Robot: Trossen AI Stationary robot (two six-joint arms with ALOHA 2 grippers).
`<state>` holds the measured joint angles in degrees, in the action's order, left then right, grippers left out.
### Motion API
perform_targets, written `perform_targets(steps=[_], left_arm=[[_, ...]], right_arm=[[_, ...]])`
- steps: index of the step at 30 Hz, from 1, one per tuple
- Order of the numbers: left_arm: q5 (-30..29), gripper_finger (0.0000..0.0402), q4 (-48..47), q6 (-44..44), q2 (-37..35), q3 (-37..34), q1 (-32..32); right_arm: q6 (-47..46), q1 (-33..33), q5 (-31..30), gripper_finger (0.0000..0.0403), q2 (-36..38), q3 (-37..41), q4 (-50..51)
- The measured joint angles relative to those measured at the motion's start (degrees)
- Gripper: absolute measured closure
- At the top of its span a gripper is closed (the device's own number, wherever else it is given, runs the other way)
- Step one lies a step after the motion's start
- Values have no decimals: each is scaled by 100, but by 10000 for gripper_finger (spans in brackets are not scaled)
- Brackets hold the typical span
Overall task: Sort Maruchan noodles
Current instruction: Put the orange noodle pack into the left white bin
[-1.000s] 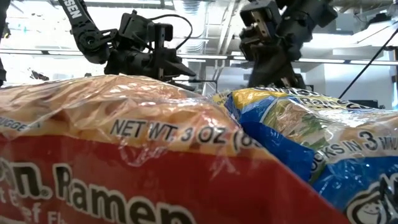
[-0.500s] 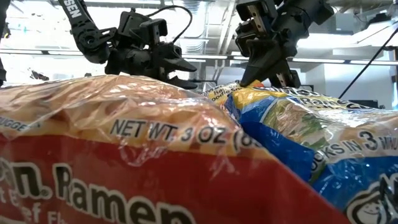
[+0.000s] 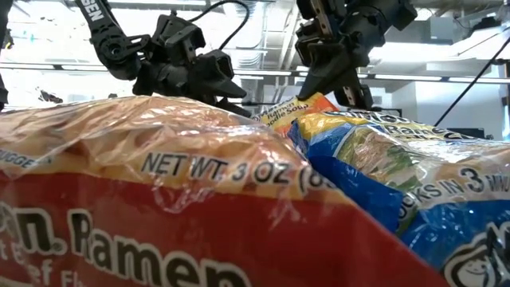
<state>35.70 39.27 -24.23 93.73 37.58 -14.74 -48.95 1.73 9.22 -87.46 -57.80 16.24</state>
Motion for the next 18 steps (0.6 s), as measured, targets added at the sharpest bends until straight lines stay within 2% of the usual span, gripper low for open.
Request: perform_targets(steps=[6, 12, 18], left_arm=[[-395, 244, -670, 865, 0, 369, 24], [-59, 244, -1489, 1486, 0, 753, 24], [129, 244, -1646, 1751, 0, 818, 59]], right_arm=[[1, -34, 419, 398, 0, -16, -37], [86, -15, 418, 398, 0, -108, -47], [130, -37, 414, 398, 0, -108, -22]])
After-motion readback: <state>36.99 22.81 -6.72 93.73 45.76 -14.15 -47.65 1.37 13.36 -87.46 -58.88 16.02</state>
